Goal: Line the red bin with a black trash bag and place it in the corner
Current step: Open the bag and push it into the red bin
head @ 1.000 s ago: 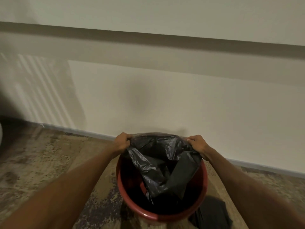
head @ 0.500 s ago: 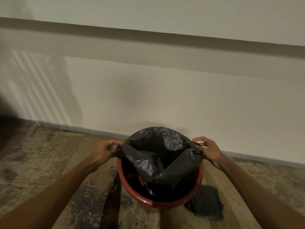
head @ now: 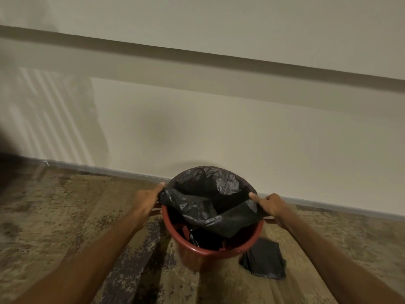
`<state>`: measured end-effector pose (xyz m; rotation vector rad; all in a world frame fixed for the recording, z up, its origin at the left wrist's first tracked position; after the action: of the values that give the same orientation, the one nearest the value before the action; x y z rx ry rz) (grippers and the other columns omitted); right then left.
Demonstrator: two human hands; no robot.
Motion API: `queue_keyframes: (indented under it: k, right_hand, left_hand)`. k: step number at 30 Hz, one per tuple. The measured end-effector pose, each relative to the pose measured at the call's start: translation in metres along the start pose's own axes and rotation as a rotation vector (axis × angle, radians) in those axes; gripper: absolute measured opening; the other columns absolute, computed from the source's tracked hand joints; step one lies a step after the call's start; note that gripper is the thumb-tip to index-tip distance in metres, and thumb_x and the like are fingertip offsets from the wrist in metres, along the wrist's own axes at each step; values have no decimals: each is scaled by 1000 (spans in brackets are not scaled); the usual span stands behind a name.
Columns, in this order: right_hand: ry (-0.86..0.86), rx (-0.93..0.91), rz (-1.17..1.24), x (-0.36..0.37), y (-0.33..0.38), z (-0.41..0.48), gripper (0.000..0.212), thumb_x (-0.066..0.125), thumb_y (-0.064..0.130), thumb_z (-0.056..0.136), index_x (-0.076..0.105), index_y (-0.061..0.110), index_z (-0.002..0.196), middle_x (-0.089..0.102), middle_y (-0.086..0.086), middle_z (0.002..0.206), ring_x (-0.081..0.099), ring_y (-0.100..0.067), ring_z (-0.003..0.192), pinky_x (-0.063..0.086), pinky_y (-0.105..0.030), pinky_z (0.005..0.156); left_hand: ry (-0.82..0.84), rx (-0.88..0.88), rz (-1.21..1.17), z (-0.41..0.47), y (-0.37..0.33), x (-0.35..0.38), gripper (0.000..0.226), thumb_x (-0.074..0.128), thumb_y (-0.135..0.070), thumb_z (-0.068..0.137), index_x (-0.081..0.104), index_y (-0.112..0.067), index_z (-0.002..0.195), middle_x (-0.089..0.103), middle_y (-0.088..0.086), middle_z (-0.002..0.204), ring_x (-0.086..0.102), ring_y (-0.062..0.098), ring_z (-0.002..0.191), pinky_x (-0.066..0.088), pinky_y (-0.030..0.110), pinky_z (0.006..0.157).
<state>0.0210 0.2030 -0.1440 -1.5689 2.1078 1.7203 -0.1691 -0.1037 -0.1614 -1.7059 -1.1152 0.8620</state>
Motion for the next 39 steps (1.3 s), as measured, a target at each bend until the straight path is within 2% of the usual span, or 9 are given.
queue_keyframes:
  k: [6, 10, 15, 20, 25, 29, 32, 36, 39]
  right_hand:
    - [145, -28, 142, 1, -7, -16, 6, 67, -2, 81, 63, -3, 85, 68, -16, 87, 66, -26, 82, 56, -32, 70]
    - [303, -18, 408, -4, -27, -27, 27, 64, -10, 79, 66, -2, 104, 72, -18, 105, 66, -30, 102, 52, -41, 93]
    - [258, 96, 494, -12, -52, -40, 26, 63, -6, 82, 64, 3, 107, 77, -11, 88, 74, -19, 76, 59, -25, 58]
    - [91, 84, 361, -14, -55, -53, 21, 56, -6, 87, 54, 5, 103, 66, -20, 98, 69, -31, 87, 61, -41, 70]
    - [25, 72, 310, -4, -60, -70, 15, 48, -2, 92, 63, -3, 93, 68, -20, 95, 70, -21, 75, 59, -27, 56]
    - [79, 180, 580, 10, -67, -77, 16, 56, 14, 91, 63, 1, 98, 66, -21, 106, 66, -26, 89, 60, -36, 69]
    - [166, 250, 600, 17, -66, -81, 40, 69, 40, 81, 61, 7, 102, 63, -16, 105, 64, -31, 98, 60, -45, 76]
    - [245, 279, 626, 22, -67, -90, 49, 82, 6, 62, 57, 0, 104, 69, -20, 99, 73, -29, 78, 60, -34, 56]
    - [256, 236, 670, 21, -72, -92, 57, 76, -15, 60, 55, -2, 111, 69, -23, 104, 74, -30, 79, 61, -31, 57]
  left_hand:
    - [-15, -31, 30, -5, -2, -3, 19, 66, 0, 81, 68, 9, 98, 69, 22, 102, 66, 30, 95, 55, 31, 72]
    - [113, -73, -50, -10, 4, -16, 42, 59, 17, 77, 62, 7, 117, 64, 19, 116, 63, 29, 101, 53, 31, 80]
    - [133, -166, -116, -16, 19, -27, 38, 68, 10, 74, 59, 6, 111, 63, 17, 105, 62, 26, 92, 53, 26, 67]
    - [196, -407, -131, -24, 30, -28, 8, 52, 0, 90, 60, 1, 89, 62, 17, 84, 59, 22, 71, 55, 27, 50]
    - [229, -540, -269, -40, 37, -22, 21, 41, -9, 98, 53, -7, 81, 58, 7, 59, 54, 13, 54, 55, 25, 49]
    - [167, -486, -501, -51, 37, -15, 14, 48, -6, 95, 55, -7, 83, 61, 12, 83, 61, 19, 70, 59, 31, 54]
    - [136, -426, -611, -57, 42, -12, 7, 46, -6, 95, 52, -8, 94, 62, 14, 89, 60, 22, 77, 61, 35, 59]
    - [133, -403, -722, -60, 47, -13, 17, 39, 0, 96, 50, -13, 96, 57, 21, 99, 58, 29, 81, 57, 48, 60]
    - [179, -431, -729, -65, 48, -13, 10, 48, -5, 93, 54, -9, 98, 57, 20, 105, 61, 32, 89, 60, 44, 57]
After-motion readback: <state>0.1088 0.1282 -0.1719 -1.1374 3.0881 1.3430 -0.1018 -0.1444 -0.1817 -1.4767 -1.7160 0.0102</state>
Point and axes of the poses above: each hand's wrist, its own z-axis towards the middle knuckle, its own x-axis out of the palm, y = z × x, the point moved 3 cm from there along z, towards the middle knuckle
